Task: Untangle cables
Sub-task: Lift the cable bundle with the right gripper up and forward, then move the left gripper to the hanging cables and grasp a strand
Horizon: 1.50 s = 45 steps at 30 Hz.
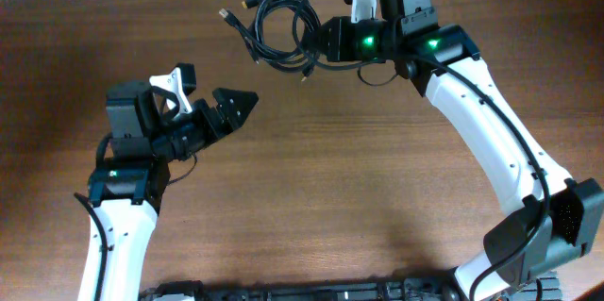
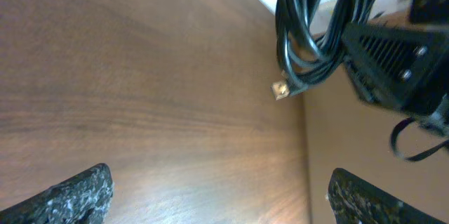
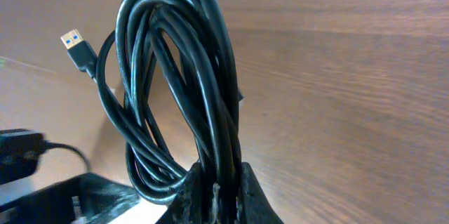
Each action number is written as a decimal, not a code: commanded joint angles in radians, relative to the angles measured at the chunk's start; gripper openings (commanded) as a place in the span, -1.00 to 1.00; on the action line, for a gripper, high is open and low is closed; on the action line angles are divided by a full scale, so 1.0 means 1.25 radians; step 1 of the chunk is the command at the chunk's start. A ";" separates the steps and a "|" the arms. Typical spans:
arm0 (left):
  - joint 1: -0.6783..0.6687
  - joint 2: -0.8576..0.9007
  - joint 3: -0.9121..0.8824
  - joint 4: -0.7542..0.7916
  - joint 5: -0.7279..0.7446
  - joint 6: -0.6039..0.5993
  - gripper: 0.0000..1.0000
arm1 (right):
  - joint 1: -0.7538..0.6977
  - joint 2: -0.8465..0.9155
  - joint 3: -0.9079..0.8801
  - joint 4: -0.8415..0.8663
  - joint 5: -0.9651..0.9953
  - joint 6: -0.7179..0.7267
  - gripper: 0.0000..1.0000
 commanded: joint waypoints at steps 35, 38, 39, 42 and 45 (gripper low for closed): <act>-0.077 0.003 0.015 0.252 -0.040 -0.235 0.46 | 0.000 -0.010 0.026 0.097 -0.274 0.074 -0.92; -0.077 0.003 0.015 0.252 -0.057 -0.276 0.13 | 0.000 -0.010 0.026 0.103 -0.299 0.095 -0.92; -0.077 0.003 0.015 0.252 -0.062 -0.276 0.06 | 0.000 -0.010 0.026 0.103 -0.314 0.095 -0.92; -0.077 0.003 0.015 0.252 -0.076 -0.276 -0.03 | 0.000 -0.010 0.026 0.102 -0.345 0.095 -0.92; -0.077 0.003 0.015 0.252 -0.085 -0.276 -0.05 | 0.000 -0.010 0.026 0.102 -0.374 0.095 -0.92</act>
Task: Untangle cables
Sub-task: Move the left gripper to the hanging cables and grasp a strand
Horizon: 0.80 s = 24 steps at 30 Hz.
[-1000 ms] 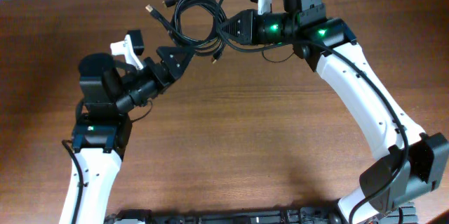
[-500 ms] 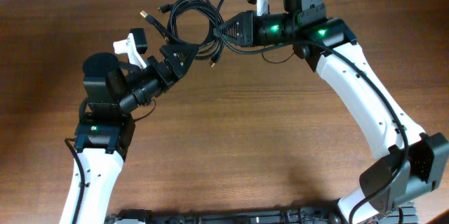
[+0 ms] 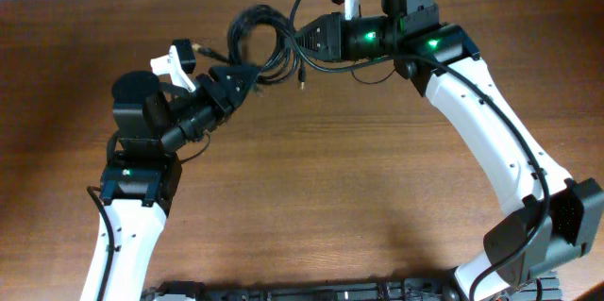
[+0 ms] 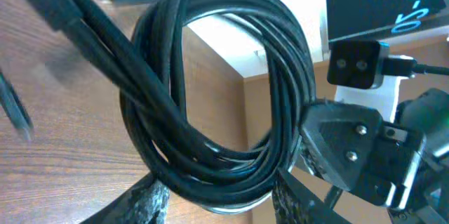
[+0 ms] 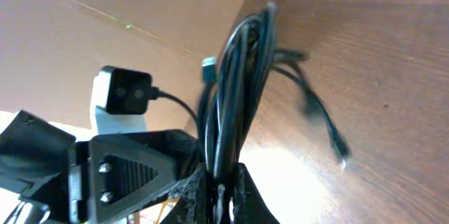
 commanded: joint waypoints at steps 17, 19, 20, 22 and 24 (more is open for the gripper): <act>-0.002 0.003 0.012 0.005 -0.042 -0.005 -0.72 | 0.027 -0.010 0.026 0.008 -0.101 0.000 -0.92; -0.002 0.003 0.012 0.009 -0.044 -0.005 -0.76 | 0.035 -0.010 0.026 0.008 -0.103 0.000 -0.92; -0.002 0.003 0.012 0.016 -0.044 -0.005 -0.80 | 0.041 -0.010 0.025 0.008 -0.103 -0.001 -0.92; -0.002 0.003 0.012 0.031 -0.044 -0.005 -0.96 | 0.050 -0.010 0.025 0.008 -0.103 -0.007 -0.92; -0.002 0.003 0.012 0.045 -0.044 -0.005 -1.00 | 0.056 -0.010 0.025 0.008 -0.102 -0.009 -0.92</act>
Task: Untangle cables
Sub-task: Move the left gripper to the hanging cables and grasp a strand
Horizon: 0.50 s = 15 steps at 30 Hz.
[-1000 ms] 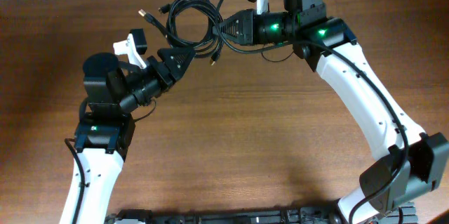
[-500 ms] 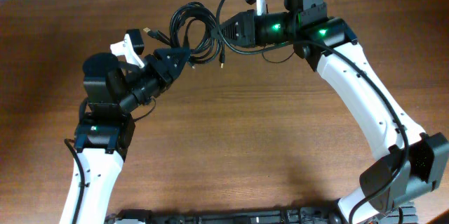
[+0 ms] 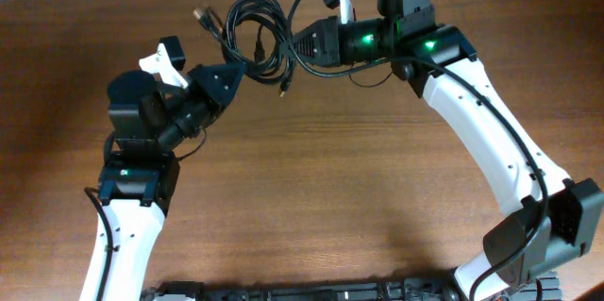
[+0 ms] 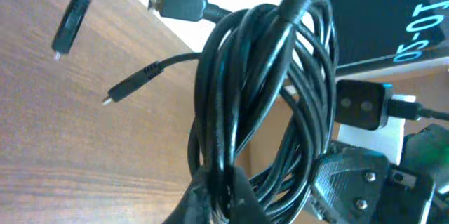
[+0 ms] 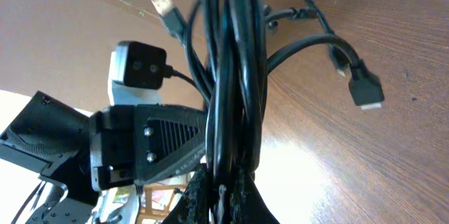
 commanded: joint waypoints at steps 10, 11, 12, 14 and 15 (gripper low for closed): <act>-0.009 0.002 0.012 0.032 -0.002 0.244 -1.00 | 0.038 -0.010 0.025 -0.007 -0.052 -0.044 -0.49; -0.009 0.002 0.012 0.040 -0.002 0.278 -1.00 | 0.038 -0.010 0.025 -0.018 -0.044 -0.053 -0.32; -0.009 0.001 0.012 0.051 0.000 0.318 -1.00 | 0.037 -0.010 0.025 -0.038 -0.020 -0.053 -0.21; -0.009 -0.001 0.012 0.063 0.001 0.362 -1.00 | 0.037 -0.010 0.025 -0.071 0.018 -0.080 -0.07; -0.009 -0.001 0.012 0.069 0.003 0.386 -1.00 | 0.037 -0.010 0.025 -0.096 0.044 -0.099 0.01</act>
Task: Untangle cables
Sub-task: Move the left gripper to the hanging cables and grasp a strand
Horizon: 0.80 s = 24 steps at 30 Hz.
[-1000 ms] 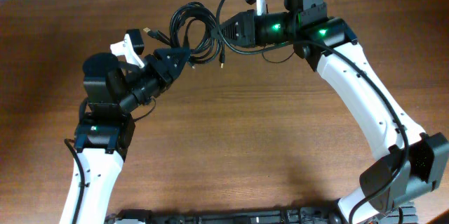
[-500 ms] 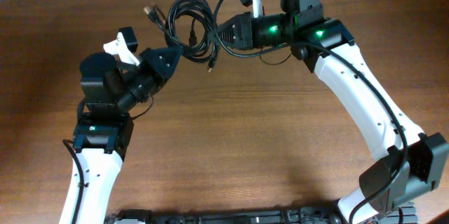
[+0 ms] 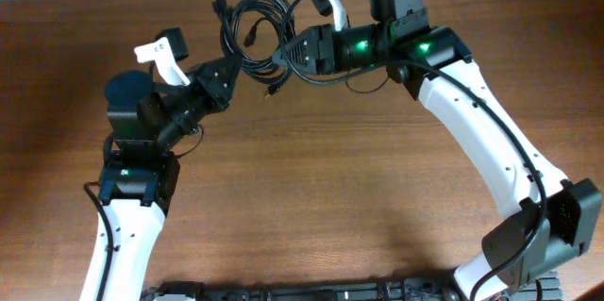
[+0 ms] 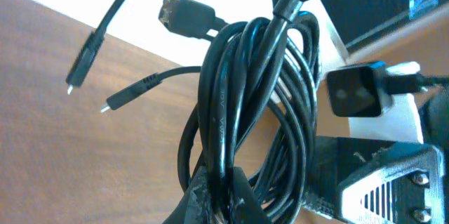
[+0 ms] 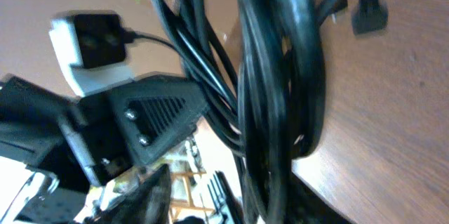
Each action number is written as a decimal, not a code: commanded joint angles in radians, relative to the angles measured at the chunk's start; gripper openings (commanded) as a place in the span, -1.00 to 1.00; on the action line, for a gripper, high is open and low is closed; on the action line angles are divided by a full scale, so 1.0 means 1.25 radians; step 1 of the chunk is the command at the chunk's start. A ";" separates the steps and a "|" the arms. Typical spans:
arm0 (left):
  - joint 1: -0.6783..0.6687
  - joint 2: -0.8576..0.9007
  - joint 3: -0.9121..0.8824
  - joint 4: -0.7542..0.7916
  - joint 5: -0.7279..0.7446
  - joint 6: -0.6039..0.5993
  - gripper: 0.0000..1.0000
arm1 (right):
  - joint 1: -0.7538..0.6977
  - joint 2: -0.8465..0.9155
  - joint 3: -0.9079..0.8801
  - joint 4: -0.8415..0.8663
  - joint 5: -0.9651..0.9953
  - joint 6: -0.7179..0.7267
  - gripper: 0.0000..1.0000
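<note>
A tangled bundle of black cables (image 3: 247, 20) hangs in the air over the table's far edge, between my two grippers. My left gripper (image 3: 229, 63) is shut on its lower loops; the left wrist view shows the coil (image 4: 238, 97) rising from the pinched fingers of the left gripper (image 4: 223, 189). My right gripper (image 3: 281, 56) is at the bundle's right side. In the right wrist view the right gripper (image 5: 235, 203) stands open, with the thick strands (image 5: 280, 76) passing between its spread fingers. Loose plug ends (image 4: 186, 13) stick out of the coil.
The brown wooden table (image 3: 330, 178) spreads below both arms. Its far edge and a pale wall lie just behind the bundle. The two grippers are close, and the left gripper's body (image 5: 151, 112) fills the left of the right wrist view.
My right gripper has opened; it was shut on the bundle and its fingers now stand apart around the strands. The left gripper stays shut on the cables. The bundle sits slightly further left.
At first my right gripper alone held the coil up at the far edge, with the left gripper open and well away. Then the open left gripper was at the coil. Then it was shut on the loops with both grippers holding. Now only the left grips.
</note>
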 commanded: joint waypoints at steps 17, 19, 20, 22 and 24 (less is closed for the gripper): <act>0.042 -0.002 0.012 0.022 0.028 0.251 -1.00 | -0.037 -0.010 0.022 -0.168 0.169 -0.176 0.28; 0.042 -0.002 0.012 0.022 0.029 0.251 -1.00 | -0.055 -0.010 0.022 -0.189 0.168 -0.177 0.27; 0.042 -0.002 0.012 0.022 0.037 0.253 -1.00 | -0.067 -0.010 0.022 -0.203 0.156 -0.196 0.27; 0.041 -0.002 0.012 0.029 0.085 0.320 -1.00 | -0.082 -0.010 0.022 -0.221 0.113 -0.254 0.27; 0.041 -0.002 0.012 0.037 0.168 0.403 -1.00 | -0.089 -0.010 0.022 -0.237 0.084 -0.322 0.27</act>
